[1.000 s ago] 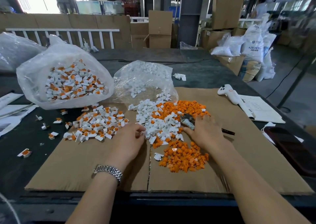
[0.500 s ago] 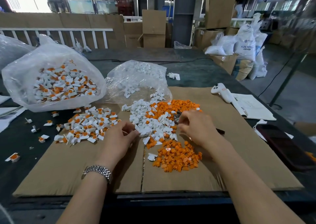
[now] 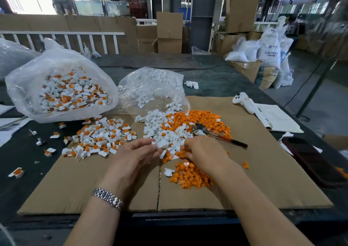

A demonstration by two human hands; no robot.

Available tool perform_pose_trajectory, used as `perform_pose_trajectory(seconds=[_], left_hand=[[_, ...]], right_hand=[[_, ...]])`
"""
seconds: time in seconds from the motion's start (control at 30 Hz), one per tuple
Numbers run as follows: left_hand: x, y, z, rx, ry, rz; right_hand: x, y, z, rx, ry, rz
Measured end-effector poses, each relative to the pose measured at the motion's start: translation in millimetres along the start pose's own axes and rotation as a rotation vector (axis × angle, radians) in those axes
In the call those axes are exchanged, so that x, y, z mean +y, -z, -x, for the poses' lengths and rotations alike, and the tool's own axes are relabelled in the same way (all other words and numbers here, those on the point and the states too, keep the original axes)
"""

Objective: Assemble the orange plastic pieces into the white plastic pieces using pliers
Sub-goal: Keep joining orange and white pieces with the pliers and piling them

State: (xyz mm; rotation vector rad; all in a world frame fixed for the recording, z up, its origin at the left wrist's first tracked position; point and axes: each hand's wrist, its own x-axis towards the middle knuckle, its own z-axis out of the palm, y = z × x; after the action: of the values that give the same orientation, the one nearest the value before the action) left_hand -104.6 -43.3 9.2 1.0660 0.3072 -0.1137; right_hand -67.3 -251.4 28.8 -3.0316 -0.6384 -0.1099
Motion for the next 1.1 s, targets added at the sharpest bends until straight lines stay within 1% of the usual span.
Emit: perform_pose_trajectory(seconds=[0.17, 0.3, 0.4, 0.53, 0.67, 0.73, 0.87, 0.97, 1.03, 1.1], left_hand=[[-4, 2, 0, 0.006, -0.037, 0.025], [-4, 6, 0, -0.029, -0.042, 0.091], [-6, 6, -1, -0.053, -0.049, 0.113], [-7, 4, 0, -0.101, -0.025, 0.150], [-7, 2, 3, -0.130, -0.040, 0.119], [-7, 2, 4, -0.132, -0.063, 0.088], [-8, 3, 4, -0.177, -0.103, 0.118], [-9, 2, 3, -0.184, -0.120, 0.125], [-9, 3, 3, -0.178, -0.116, 0.143], [-9, 3, 3, -0.191, -0.099, 0.173]], right_hand=[[0, -2, 1, 0.004, -0.022, -0.041], [2, -3, 1, 0.072, -0.065, -0.093], [6, 1, -2, 0.143, -0.116, -0.225], [2, 6, -6, 0.246, -0.137, -0.419], [-7, 8, -6, 0.299, -0.179, -0.720], [-12, 11, -5, 0.302, -0.177, -0.854], [-20, 18, 0, 0.293, -0.105, -1.061], [-25, 23, 4, 0.203, -0.059, -1.222], [-27, 24, 6, 0.148, -0.042, -1.256], [-29, 23, 6, 0.160, -0.020, -1.237]])
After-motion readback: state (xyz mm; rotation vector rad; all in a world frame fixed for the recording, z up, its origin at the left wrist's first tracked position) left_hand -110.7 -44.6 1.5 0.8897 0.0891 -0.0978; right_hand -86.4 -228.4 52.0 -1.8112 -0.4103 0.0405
